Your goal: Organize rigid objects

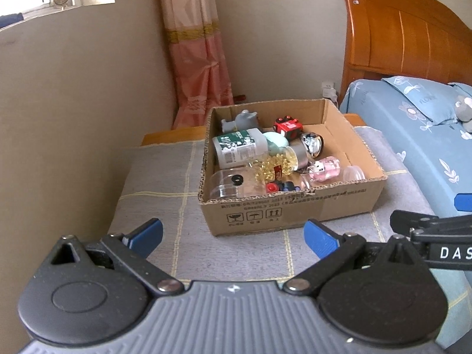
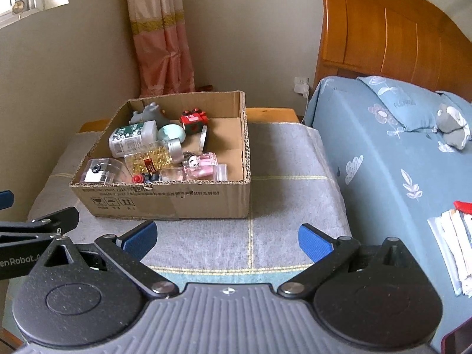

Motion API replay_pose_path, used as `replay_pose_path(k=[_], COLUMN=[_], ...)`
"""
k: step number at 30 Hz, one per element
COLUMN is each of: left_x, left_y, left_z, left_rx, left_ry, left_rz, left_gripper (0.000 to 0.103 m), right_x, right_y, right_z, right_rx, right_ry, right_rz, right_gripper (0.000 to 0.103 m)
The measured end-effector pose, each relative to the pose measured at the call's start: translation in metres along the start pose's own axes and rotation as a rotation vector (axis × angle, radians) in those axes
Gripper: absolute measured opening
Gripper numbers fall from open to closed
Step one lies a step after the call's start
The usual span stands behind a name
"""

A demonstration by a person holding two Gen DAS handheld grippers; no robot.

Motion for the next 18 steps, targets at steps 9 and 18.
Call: replay_pose_path(k=[9,18], left_x=[-0.001,-0.0026], left_y=[0.0001,0.0013], left_z=[-0.0004,0.0002], left_rx=[-0.001,-0.004], left_ry=[0.006,0.008], left_rz=[0.001,0.007], left_gripper=[0.102,0.102], right_x=[-0.0023,-0.0039], right_y=[-0.0004,0.0005], right_z=[-0.0009,0.0], right_rx=[0.0,0.002], right_ry=[-0.003,-0.006], right_rz=[-0.002,-0.002], right_gripper=[0.103,0.103])
Point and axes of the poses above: each gripper's, at about its wrist camera, not at the fingertips, and x roughly the way its jaws point, y to its left, z to its top, the point moved 10 cm from there along x, roughly the way its jaws point, and after that the axes turned 7 degrees about -z, right-handed, at the moved point
